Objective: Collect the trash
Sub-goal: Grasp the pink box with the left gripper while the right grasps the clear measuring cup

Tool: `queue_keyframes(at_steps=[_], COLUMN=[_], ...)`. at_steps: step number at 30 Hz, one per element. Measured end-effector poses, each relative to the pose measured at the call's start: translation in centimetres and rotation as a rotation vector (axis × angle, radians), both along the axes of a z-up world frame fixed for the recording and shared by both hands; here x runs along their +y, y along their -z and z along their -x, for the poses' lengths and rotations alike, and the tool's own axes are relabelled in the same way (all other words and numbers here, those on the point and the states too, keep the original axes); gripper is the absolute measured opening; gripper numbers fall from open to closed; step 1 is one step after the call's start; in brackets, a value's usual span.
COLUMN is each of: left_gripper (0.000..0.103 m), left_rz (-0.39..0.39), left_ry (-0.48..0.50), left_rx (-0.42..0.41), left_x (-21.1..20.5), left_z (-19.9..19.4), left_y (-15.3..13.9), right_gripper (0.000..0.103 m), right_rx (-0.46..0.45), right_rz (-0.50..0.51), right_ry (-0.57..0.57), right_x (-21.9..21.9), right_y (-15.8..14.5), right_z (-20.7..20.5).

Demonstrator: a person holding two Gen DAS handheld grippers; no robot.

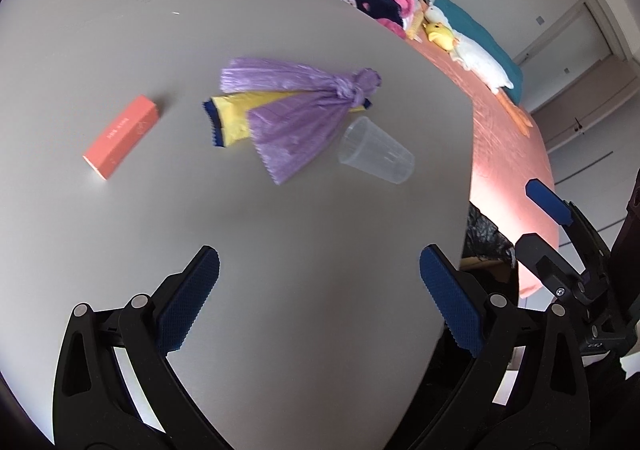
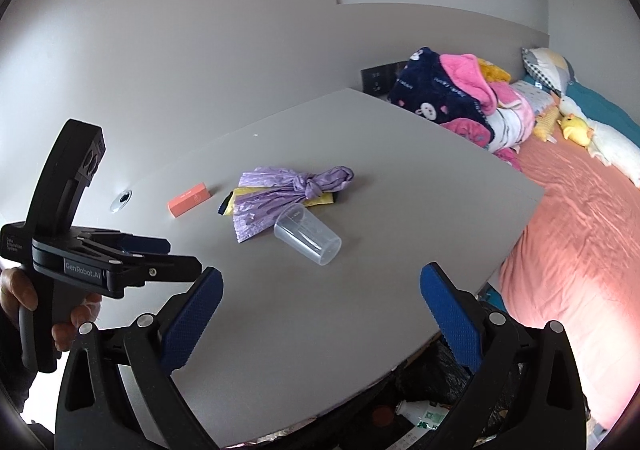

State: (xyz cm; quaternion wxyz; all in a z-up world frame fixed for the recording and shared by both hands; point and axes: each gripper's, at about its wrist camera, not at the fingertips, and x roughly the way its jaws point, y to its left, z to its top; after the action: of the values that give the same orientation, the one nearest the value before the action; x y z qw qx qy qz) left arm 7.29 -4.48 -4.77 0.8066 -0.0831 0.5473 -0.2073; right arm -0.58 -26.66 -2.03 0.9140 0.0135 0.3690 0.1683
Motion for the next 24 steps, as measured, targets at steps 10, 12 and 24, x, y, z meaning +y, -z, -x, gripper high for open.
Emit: queue_keyframes(at_steps=[10,12,24], left_gripper=[0.097,0.096,0.084], left_rz=[-0.076,-0.108,-0.221], left_ry=[-0.047,-0.056,-0.038], left_rx=[-0.033,-0.042,-0.097], left_x=[3.7,4.4,7.3], left_z=[-2.5,-3.1,-5.7], left_y=[1.0,1.1,2.5], right_gripper=[0.097,0.095,0.087], right_rx=[0.036,0.042,0.108], right_rz=[0.075,0.089,0.163], right_ry=[-0.085,-0.094,-0.123], right_x=[2.9,3.3,4.7], right_y=[1.3,1.7,4.3], right_z=[-3.5,-4.1,-8.6])
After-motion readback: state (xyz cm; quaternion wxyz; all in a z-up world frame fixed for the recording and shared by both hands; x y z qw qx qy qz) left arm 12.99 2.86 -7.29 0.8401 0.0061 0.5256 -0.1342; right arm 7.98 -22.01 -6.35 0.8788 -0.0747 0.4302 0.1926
